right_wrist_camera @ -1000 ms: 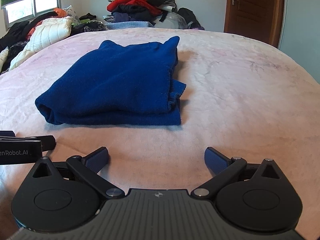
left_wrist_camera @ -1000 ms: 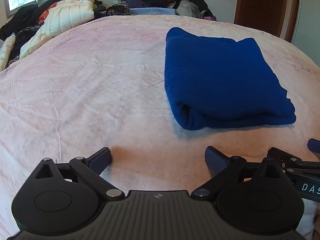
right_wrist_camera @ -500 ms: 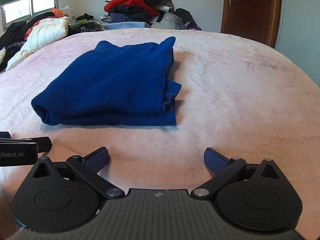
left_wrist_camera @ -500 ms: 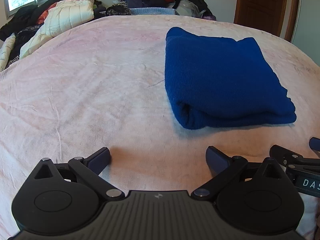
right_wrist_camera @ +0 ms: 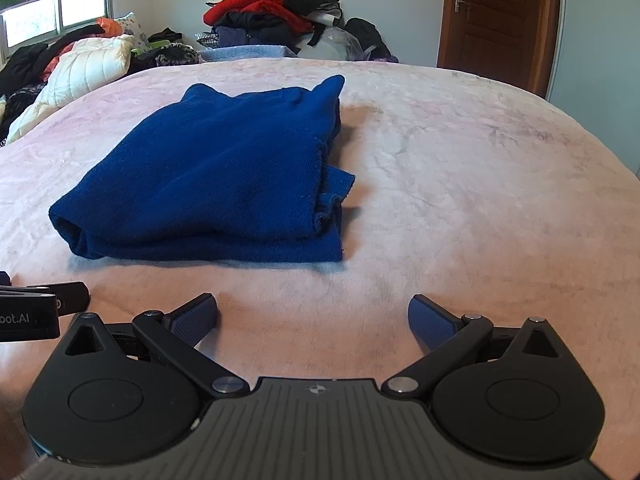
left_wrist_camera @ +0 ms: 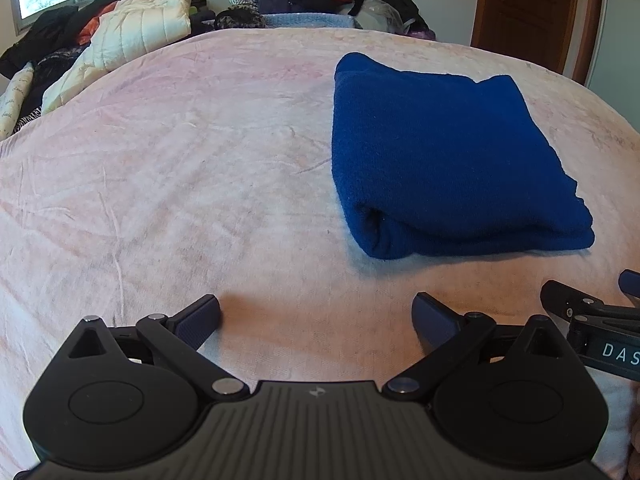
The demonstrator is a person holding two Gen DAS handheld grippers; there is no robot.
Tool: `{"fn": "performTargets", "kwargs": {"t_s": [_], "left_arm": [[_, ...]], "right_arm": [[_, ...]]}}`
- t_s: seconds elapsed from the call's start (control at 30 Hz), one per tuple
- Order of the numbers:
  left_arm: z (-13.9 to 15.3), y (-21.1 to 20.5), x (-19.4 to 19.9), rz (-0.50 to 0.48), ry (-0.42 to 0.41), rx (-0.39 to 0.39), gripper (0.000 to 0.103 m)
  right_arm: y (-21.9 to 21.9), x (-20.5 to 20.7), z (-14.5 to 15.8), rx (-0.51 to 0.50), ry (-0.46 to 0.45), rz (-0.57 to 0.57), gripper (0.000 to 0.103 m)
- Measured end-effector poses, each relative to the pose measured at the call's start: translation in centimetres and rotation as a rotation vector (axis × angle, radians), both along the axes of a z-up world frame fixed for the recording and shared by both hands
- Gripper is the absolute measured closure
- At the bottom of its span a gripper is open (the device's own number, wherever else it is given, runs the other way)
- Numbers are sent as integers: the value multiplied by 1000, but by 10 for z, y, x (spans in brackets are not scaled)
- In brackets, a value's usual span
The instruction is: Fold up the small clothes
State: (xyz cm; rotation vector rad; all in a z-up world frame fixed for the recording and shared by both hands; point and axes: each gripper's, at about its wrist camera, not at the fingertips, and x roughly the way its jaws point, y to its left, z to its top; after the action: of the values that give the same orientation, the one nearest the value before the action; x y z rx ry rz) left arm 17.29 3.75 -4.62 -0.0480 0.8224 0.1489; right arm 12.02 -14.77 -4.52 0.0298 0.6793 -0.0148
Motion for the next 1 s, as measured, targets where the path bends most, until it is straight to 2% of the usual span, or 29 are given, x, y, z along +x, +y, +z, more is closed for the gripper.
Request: {"fn": "performTargets", "kwargs": {"t_s": [1.0], "left_arm": [[1,0,1,-4,7,2,0]], "right_arm": [[0,-1,-1,1,-3,-4,0]]}}
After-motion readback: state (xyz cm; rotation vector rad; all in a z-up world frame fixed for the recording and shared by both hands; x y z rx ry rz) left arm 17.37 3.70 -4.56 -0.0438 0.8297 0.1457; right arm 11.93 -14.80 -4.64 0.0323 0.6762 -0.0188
